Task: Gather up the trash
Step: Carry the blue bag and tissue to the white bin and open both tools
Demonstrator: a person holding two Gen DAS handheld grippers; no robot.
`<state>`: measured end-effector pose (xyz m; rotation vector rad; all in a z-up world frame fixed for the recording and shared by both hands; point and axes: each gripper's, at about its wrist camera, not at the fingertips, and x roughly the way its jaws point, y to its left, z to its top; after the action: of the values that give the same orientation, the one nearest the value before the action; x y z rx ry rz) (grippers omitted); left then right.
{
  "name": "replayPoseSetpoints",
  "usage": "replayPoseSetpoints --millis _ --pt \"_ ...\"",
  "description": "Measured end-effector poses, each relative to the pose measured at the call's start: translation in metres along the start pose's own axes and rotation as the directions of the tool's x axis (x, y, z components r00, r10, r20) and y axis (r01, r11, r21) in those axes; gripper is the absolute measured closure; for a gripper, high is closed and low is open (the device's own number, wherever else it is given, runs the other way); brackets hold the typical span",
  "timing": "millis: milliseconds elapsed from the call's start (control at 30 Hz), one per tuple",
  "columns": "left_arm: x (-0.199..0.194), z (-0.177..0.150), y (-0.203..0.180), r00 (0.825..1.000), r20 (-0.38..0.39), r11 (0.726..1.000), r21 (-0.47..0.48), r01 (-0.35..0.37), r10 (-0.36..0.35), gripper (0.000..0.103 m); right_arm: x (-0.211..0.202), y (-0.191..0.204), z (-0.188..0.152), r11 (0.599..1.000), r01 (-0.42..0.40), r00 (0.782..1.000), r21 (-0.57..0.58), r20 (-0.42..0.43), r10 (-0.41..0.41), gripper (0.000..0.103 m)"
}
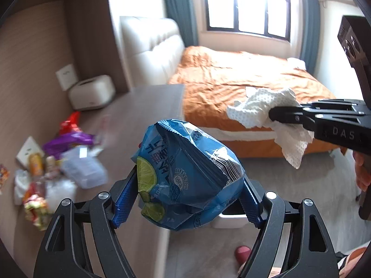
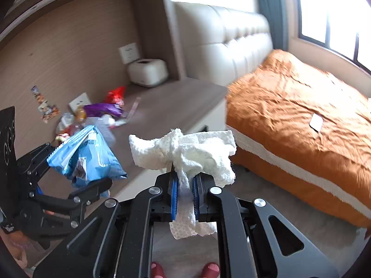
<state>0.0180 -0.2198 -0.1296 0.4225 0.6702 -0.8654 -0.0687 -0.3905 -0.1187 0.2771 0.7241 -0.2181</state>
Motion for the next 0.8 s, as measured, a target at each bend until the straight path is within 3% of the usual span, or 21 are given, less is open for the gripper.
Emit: replayPoseSetpoints --millis 167,367,600,767,800 --pt "0.062 -0.001 -0.058 0.995 -0.064 0.996 0.043 0.083 -0.08 0.027 0.019 -0.062 -0.015 0.997 0.037 0.998 0.061 -0.056 -0.034 0.091" --pt "0.162 -0.031 -0.113 0.975 -0.154 0.982 0.069 0.175 -0.163 0.027 0.086 -0.115 -0.057 0.993 0.044 0.984 0.113 -0.175 -0.023 0.091" --pt "0.29 -0.101 -0.153 0.933 -0.257 0.961 0.052 0.273 -0.251 0.027 0.203 -0.175 -0.124 0.982 0.017 0.958 0.19 -0.283 0.038 0.091" --pt "0.363 -0.15 -0.17 0.906 -0.31 0.949 0.037 0.314 -0.288 0.025 0.288 -0.208 -0.182 0.973 0.008 0.927 0.233 -0.367 0.081 0.091" --pt "0.38 -0.164 -0.172 0.89 -0.335 0.942 0.019 0.335 -0.31 0.021 0.301 -0.212 -0.193 0.974 0.016 0.92 0.224 -0.385 0.073 0.087"
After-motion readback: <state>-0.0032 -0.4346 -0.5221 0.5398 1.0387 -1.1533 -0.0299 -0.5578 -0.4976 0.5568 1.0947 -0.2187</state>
